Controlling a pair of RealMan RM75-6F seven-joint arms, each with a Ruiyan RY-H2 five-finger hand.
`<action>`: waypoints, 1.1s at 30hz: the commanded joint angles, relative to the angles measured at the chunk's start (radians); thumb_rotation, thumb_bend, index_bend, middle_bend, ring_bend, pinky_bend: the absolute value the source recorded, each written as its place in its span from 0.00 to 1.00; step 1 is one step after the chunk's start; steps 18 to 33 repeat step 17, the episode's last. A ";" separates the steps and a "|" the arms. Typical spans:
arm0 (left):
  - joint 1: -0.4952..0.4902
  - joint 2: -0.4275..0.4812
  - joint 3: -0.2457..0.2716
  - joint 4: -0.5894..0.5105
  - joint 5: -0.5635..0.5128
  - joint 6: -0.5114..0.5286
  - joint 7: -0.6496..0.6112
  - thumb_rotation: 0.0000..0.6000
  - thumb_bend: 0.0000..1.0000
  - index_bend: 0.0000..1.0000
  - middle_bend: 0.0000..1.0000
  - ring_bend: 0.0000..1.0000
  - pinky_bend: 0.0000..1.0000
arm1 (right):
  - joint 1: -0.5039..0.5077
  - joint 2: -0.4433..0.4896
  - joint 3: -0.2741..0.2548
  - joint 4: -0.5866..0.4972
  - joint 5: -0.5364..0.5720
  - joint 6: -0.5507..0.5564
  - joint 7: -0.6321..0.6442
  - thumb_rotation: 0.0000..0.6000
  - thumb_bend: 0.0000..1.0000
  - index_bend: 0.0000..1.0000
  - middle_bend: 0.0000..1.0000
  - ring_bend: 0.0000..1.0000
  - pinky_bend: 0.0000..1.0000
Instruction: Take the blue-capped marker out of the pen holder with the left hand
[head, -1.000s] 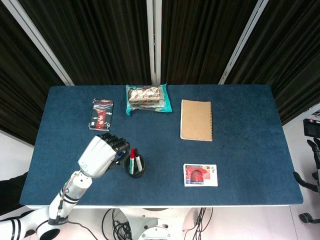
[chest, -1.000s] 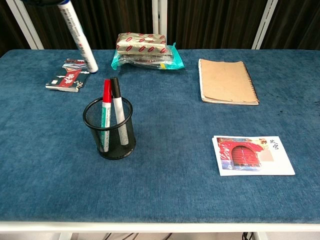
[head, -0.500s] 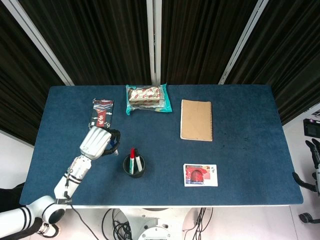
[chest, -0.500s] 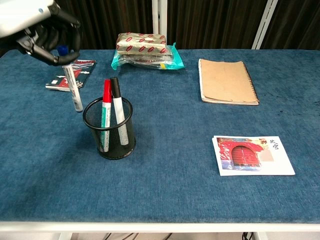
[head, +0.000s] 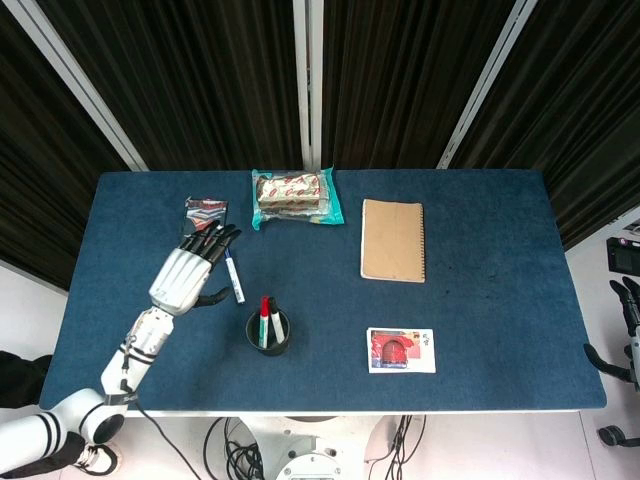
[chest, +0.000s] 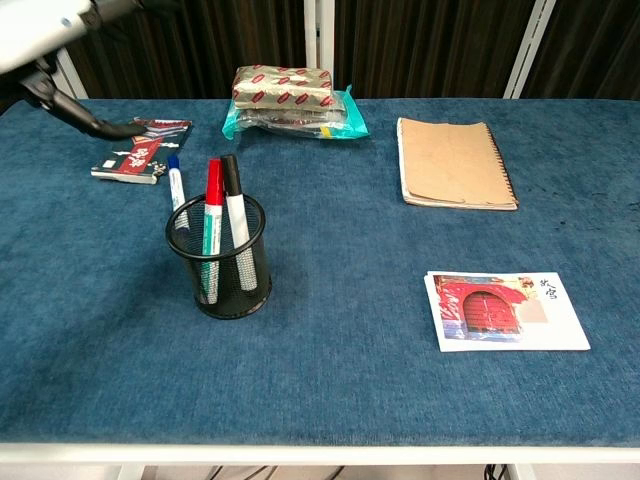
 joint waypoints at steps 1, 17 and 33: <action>0.056 0.088 0.012 -0.080 0.001 0.065 0.101 1.00 0.21 0.04 0.04 0.00 0.17 | -0.002 -0.001 0.002 -0.006 -0.004 0.009 -0.004 1.00 0.19 0.00 0.00 0.00 0.00; 0.379 0.262 0.209 -0.090 -0.045 0.246 0.062 1.00 0.21 0.06 0.00 0.00 0.06 | -0.013 -0.066 -0.002 0.002 -0.070 0.085 -0.042 1.00 0.19 0.00 0.00 0.00 0.00; 0.379 0.262 0.209 -0.090 -0.045 0.246 0.062 1.00 0.21 0.06 0.00 0.00 0.06 | -0.013 -0.066 -0.002 0.002 -0.070 0.085 -0.042 1.00 0.19 0.00 0.00 0.00 0.00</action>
